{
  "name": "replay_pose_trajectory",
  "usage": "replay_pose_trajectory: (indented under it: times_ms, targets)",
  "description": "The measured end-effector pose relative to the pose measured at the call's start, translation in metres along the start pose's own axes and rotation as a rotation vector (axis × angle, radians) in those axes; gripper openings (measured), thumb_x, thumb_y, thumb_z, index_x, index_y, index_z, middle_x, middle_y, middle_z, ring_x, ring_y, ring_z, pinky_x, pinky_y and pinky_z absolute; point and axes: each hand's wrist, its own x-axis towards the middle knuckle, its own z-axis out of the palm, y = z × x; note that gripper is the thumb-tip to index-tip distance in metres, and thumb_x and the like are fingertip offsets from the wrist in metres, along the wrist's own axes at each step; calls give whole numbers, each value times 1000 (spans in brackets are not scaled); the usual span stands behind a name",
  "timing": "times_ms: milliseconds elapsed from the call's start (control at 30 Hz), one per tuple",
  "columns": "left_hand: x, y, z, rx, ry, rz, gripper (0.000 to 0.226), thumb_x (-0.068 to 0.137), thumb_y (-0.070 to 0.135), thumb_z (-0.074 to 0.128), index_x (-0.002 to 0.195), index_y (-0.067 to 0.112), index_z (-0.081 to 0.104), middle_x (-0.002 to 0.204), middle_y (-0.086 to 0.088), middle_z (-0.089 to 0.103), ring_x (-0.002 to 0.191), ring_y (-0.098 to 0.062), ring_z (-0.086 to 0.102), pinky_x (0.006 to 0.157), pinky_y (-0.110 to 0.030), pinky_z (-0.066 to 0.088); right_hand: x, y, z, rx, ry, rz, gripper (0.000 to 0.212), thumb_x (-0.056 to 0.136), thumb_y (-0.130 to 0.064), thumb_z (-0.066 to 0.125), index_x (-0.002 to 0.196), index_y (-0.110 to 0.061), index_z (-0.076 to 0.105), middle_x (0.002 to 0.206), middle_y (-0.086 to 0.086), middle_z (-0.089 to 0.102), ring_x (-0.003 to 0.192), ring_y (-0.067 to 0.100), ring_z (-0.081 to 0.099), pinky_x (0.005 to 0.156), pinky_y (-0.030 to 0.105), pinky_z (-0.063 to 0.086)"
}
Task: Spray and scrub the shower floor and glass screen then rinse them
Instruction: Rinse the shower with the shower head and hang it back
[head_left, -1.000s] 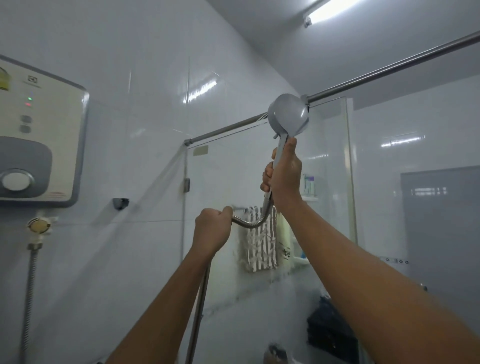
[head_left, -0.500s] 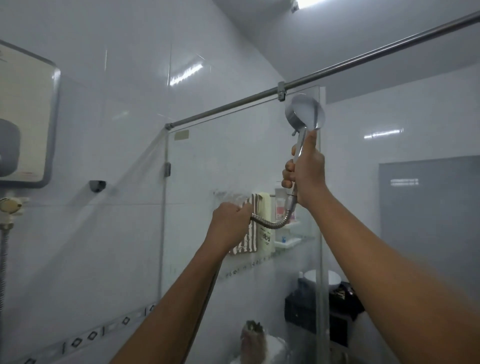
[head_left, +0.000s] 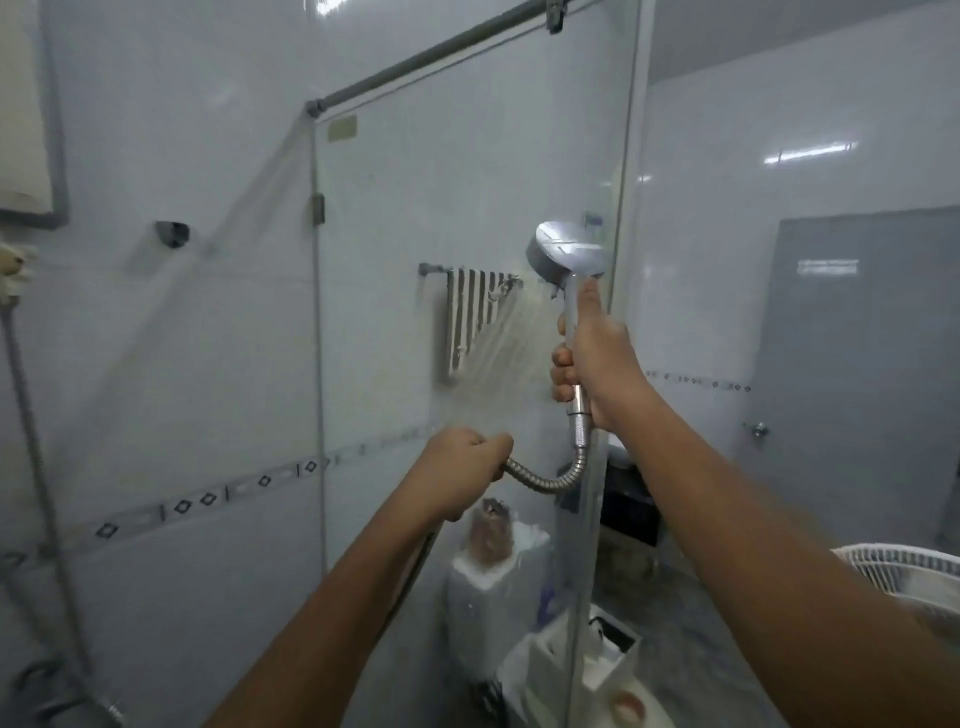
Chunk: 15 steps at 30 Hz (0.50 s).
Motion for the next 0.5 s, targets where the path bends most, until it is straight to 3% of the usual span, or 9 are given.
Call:
replay_pose_trajectory:
  times_ms: [167, 267, 367, 500]
  targets:
    - [-41, -60, 15, 38, -14, -174, 46, 93, 26, 54, 49, 16, 46, 34, 8, 35, 28, -9, 24, 38, -15, 21, -31, 76, 9, -12, -32, 127, 55, 98, -67, 31, 98, -15, 48, 52, 0, 36, 39, 14, 32, 40, 23, 32]
    - [-62, -102, 26, 15, -35, -301, 44, 92, 26, 53, 50, 17, 45, 40, 6, 36, 31, -12, 24, 40, -17, 21, -47, 125, 16, -26, 2, 198, 54, 98, -65, 32, 84, -14, 43, 49, 1, 36, 38, 15, 32, 41, 23, 30]
    - [-87, -148, 36, -10, -47, -434, 39, 90, 22, 52, 52, 17, 45, 48, 0, 36, 35, -15, 25, 42, -18, 21, -70, 182, 22, -37, 24, 249, 53, 100, -63, 31, 86, -14, 43, 50, 3, 36, 37, 15, 33, 39, 22, 31]
    - [-119, -198, 43, 4, -42, -598, 36, 92, 23, 52, 57, 16, 49, 37, 7, 39, 31, -12, 26, 42, -16, 21, -105, 245, 30, -29, 75, 356, 53, 102, -59, 29, 87, -11, 46, 51, 4, 36, 37, 16, 35, 39, 23, 33]
